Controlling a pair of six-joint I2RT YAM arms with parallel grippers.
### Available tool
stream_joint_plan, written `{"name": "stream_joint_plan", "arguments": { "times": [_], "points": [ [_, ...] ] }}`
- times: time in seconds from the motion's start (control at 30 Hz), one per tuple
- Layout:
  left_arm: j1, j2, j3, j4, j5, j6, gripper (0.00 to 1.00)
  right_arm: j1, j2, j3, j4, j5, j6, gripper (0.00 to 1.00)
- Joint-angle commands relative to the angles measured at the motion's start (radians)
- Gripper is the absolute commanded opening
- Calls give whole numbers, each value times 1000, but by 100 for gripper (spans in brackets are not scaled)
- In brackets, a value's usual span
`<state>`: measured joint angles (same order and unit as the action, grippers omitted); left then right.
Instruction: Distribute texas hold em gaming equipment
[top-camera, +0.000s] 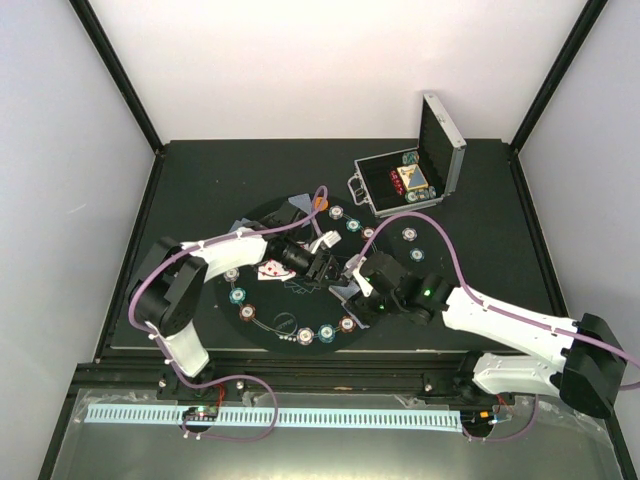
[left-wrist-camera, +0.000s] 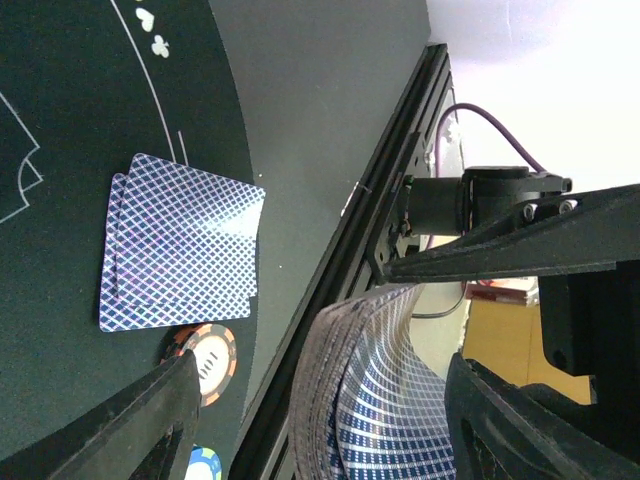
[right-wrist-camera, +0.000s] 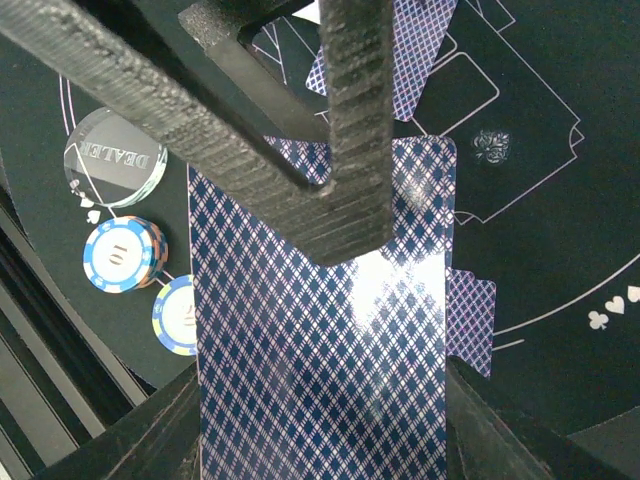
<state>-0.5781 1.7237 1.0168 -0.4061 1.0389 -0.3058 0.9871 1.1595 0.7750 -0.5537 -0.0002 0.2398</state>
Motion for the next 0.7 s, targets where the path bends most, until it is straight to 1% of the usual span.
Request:
{"name": "stream_joint_plan", "arguments": {
  "times": [0.0,0.23,0.57,0.67],
  "points": [
    [-5,12,32,-20,42,54,68,6,1,30,8,23,-16,56],
    [-5,31,36,-32,25,58,55,8,-4,30,9,17,-20,56],
    [6,44,45,-59,10,69,41,8,-9,31,7,22,-19,56],
    [16,40,43,-74,9,83,38,8,-9,31,6,21,-19,56]
  ]
}}
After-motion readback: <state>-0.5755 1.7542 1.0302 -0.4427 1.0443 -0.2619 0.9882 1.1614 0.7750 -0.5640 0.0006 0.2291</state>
